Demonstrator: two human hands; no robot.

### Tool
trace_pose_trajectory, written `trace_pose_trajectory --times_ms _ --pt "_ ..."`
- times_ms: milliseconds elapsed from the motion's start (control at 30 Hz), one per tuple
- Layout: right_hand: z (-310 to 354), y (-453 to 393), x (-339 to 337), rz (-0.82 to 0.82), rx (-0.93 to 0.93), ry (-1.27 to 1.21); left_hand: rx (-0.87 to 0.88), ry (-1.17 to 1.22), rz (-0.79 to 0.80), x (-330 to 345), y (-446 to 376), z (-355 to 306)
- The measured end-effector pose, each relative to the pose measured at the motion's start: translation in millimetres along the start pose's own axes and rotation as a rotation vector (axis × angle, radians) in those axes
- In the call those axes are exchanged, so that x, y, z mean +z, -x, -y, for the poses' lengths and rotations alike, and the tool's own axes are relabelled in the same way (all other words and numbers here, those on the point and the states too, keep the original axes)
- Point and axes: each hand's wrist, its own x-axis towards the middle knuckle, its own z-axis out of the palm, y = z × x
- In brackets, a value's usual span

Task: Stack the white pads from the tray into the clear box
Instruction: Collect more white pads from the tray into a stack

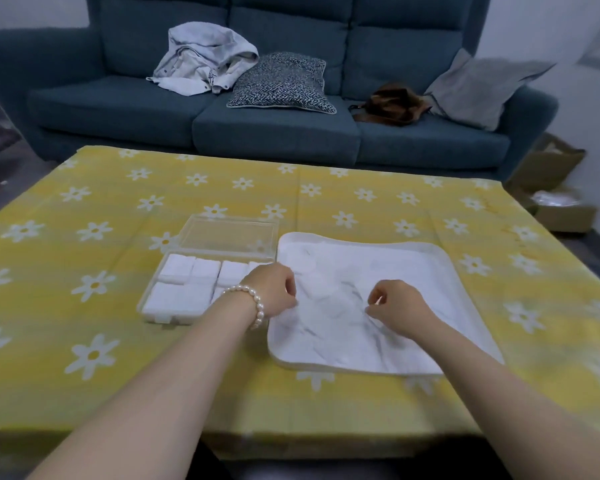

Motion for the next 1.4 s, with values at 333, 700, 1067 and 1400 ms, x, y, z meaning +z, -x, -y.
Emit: trace_pose_trajectory --times_ms 333,700,1067,1400 --pt "-73.6 -0.2 -2.8 -0.036 0.145 -0.089 0.058 -0.260 0.103 69.1 -30.5 -65.5" --pt "-58.0 -23.9 -3.4 0.131 0.114 -0.057 -0.125 0.026 0.049 72.8 -53.7 -61.6" --pt "-68.3 -27.5 -23.8 0.238 0.222 -0.343 -0.355 0.953 0.054 49.2 -53.3 -66.6" --pt "-66.6 -18.0 -32.0 0.291 0.100 -0.584 -0.370 1.234 0.203 47.4 -40.9 -89.2"
